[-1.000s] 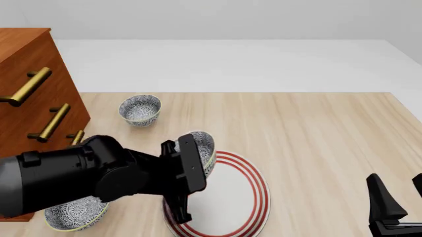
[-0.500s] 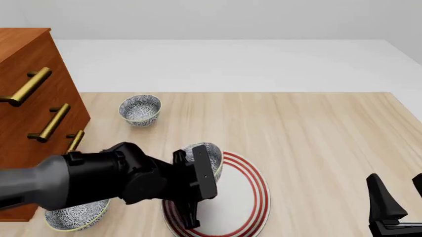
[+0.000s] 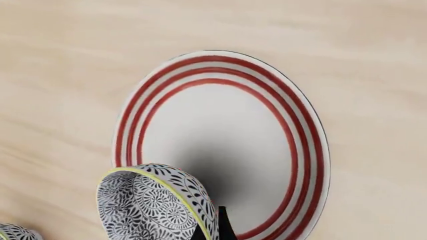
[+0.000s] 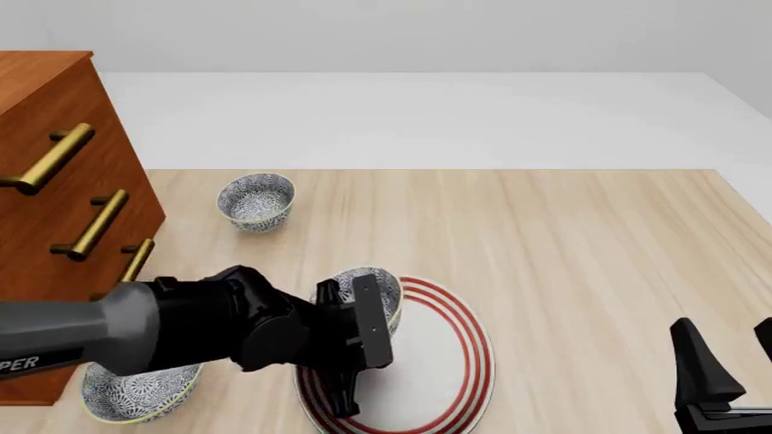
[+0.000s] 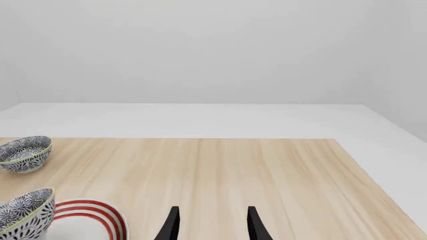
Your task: Pick up the bowl and put it in the middle on the plate.
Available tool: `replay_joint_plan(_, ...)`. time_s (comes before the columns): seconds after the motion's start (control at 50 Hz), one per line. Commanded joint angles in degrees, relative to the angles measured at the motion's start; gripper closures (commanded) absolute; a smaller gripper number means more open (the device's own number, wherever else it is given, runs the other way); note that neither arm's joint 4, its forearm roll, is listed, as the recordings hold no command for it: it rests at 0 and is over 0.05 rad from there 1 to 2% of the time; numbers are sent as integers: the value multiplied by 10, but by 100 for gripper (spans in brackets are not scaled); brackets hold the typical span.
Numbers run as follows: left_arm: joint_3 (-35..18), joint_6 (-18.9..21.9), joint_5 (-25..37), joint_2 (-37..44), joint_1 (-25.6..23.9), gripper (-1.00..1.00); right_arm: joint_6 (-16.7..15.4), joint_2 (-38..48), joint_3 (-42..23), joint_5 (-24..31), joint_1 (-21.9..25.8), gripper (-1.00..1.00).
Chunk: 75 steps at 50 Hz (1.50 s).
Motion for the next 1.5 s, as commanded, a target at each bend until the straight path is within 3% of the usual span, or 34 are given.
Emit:
replay_joint_plan(0.02, -3, 10, -8, 17, 0, 100, 0, 0, 0, 0, 0, -100)
replay_joint_plan(0.44, -14, -30, -22, 64, -50, 100, 0, 0, 0, 0, 0, -100)
replay_joint_plan(1.04, -10, -24, -35, 76, -54, 100, 0, 0, 0, 0, 0, -100)
replay_joint_plan(1.06, -11, -26, -34, 77, -57, -100, 0, 0, 0, 0, 0, -100)
replay_joint_plan(1.5, -11, -18, -16, 34, -57, -100, 0, 0, 0, 0, 0, -100)
